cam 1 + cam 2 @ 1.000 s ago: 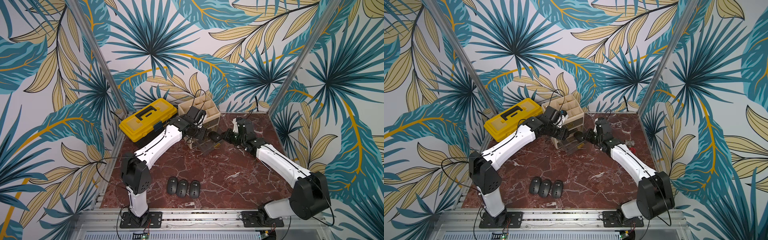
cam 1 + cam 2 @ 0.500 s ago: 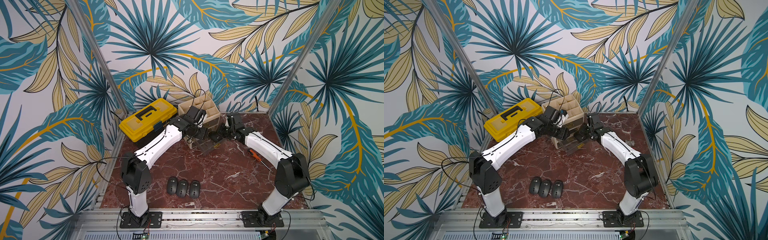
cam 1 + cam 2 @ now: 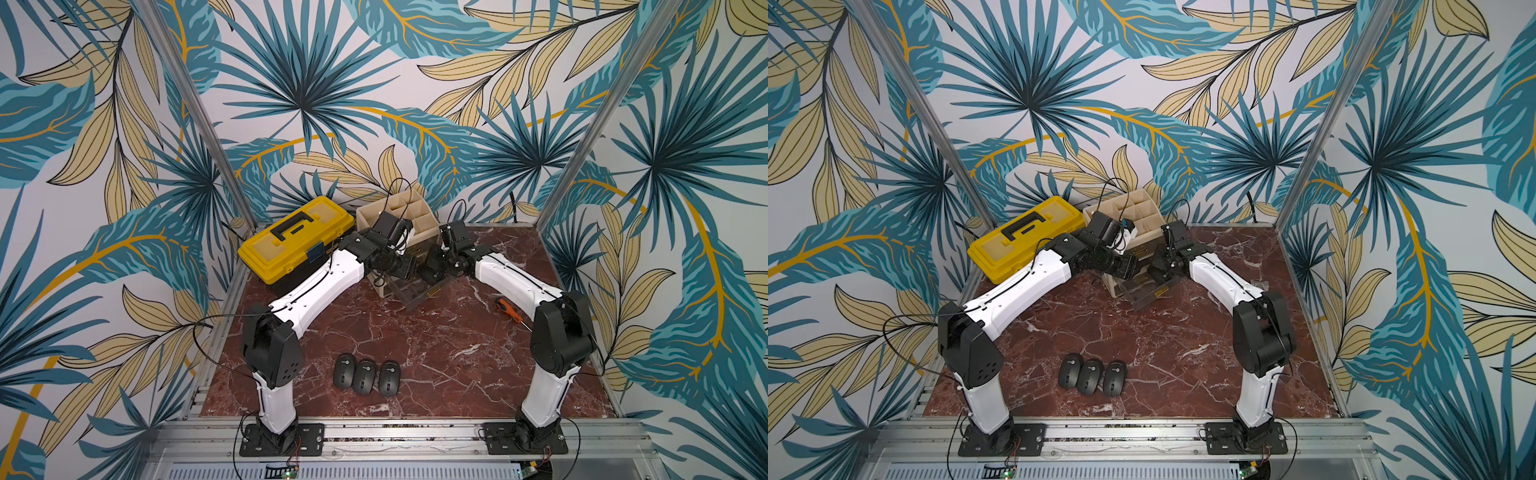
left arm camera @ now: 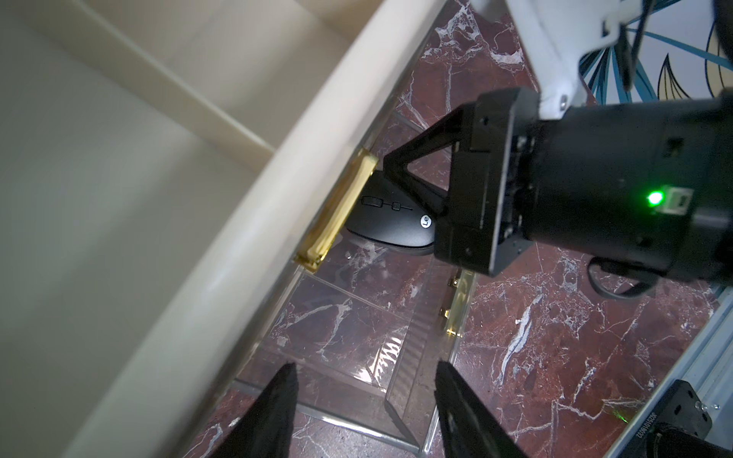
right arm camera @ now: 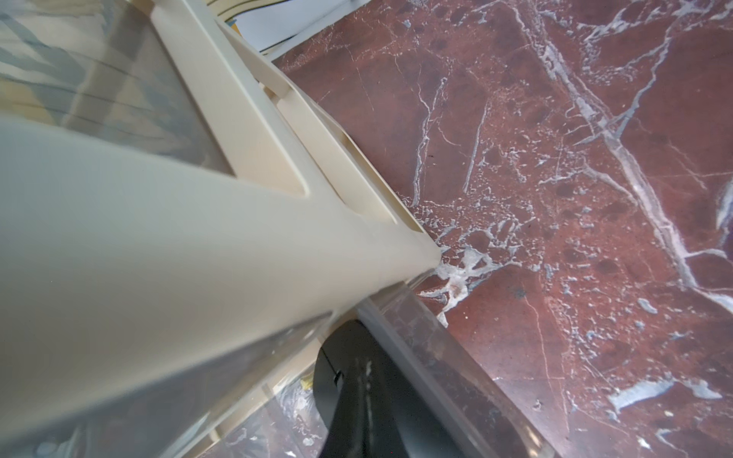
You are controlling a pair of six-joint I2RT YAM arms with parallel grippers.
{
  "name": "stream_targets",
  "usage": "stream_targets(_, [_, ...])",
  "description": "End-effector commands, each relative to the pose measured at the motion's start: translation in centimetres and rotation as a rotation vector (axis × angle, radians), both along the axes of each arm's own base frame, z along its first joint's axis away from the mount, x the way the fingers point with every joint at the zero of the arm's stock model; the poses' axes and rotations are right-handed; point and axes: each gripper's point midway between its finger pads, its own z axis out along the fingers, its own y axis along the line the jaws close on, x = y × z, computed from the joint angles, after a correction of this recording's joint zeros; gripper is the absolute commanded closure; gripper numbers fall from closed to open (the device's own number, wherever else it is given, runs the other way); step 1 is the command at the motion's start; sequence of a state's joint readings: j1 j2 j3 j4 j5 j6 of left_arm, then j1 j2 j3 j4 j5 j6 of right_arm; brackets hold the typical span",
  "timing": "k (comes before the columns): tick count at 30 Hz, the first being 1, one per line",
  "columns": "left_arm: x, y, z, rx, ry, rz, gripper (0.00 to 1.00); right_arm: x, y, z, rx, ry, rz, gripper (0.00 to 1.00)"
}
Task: Take the mice out of the drawer
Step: Move the storage box to the center of the board.
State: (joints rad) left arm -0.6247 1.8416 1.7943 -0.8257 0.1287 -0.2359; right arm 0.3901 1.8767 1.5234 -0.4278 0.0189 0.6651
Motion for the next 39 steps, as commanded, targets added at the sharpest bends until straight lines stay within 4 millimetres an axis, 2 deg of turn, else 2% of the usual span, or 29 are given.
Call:
stream_targets(1, [0.5,-0.3,-0.1,-0.020,-0.003,0.003,0.42,-0.5,-0.4,-1.5,-0.079,0.042,0.015,1.00])
stream_targets(7, [0.5,-0.3,-0.3,-0.022,0.003,0.005,0.42,-0.3,-0.9,-2.2,-0.142,0.043,0.019,1.00])
stream_targets(18, [0.5,-0.4,-0.7,-0.022,0.012,0.008,0.42,-0.2,-0.2,-2.8,-0.195,0.052,0.084,1.00])
stream_targets(26, [0.4,-0.4,-0.9,-0.021,0.019,0.009,0.42,0.3,-0.3,-1.9,-0.221,0.014,0.078,1.00])
stream_targets(28, [0.3,-0.4,-0.9,-0.020,0.018,0.009,0.42,0.3,-0.2,-2.3,-0.221,0.027,0.088,1.00])
stream_targets(39, [0.4,-0.4,-1.1,-0.019,0.023,0.010,0.42,-1.5,3.1,-3.4,-0.132,0.079,0.285,1.00])
